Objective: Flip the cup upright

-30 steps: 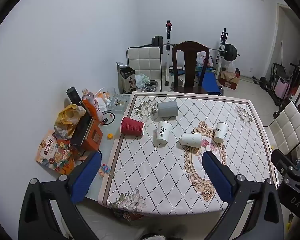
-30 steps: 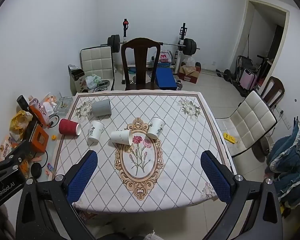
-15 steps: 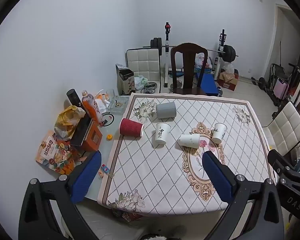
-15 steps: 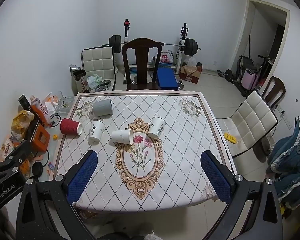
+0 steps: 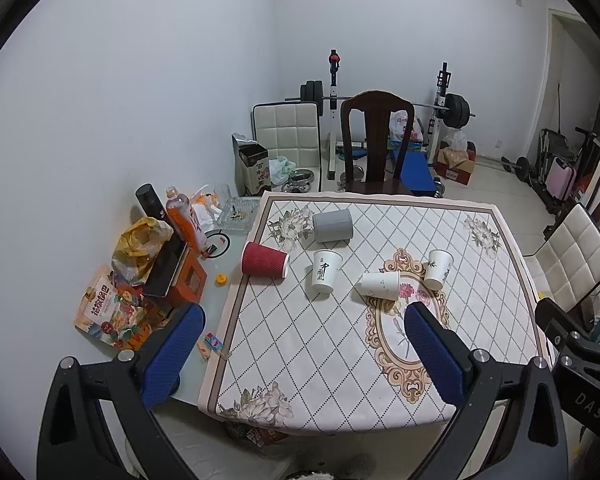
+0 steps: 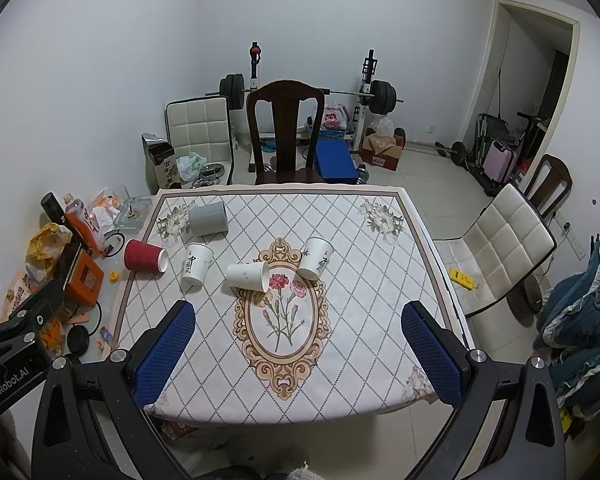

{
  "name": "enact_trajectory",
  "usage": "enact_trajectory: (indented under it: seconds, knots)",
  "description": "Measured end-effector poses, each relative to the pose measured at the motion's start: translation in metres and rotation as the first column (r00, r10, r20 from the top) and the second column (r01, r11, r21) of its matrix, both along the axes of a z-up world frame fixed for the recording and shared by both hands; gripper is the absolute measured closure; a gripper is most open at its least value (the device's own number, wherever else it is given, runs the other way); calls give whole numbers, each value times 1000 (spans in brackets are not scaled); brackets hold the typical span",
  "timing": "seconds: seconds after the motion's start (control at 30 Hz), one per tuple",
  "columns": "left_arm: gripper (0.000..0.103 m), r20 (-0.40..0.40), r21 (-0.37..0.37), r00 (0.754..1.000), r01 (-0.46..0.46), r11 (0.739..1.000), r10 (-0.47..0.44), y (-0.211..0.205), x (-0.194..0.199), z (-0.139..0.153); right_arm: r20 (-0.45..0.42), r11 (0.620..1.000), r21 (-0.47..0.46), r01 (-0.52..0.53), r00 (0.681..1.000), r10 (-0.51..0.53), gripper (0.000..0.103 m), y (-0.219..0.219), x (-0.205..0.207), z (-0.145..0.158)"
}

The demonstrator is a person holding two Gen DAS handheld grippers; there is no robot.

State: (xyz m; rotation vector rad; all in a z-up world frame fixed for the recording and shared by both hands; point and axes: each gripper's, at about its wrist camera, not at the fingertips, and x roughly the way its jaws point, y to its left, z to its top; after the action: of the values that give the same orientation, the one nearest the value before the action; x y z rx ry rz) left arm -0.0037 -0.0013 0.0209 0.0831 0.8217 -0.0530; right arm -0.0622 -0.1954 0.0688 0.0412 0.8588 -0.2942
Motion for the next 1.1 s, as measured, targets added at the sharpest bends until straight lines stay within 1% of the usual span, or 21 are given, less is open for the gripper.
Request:
enact_trajectory:
  seconds: [0.7, 1.1]
  knots:
    - [0, 15, -3, 1000, 5, 1000, -5, 2, 1, 9, 16, 1000, 1, -3, 1000, 3, 0, 4, 9, 14]
    - [0, 14, -5, 1000, 7, 1000, -7, 1, -1, 11, 20, 1000, 0, -3, 1000, 3, 0, 4, 6, 14]
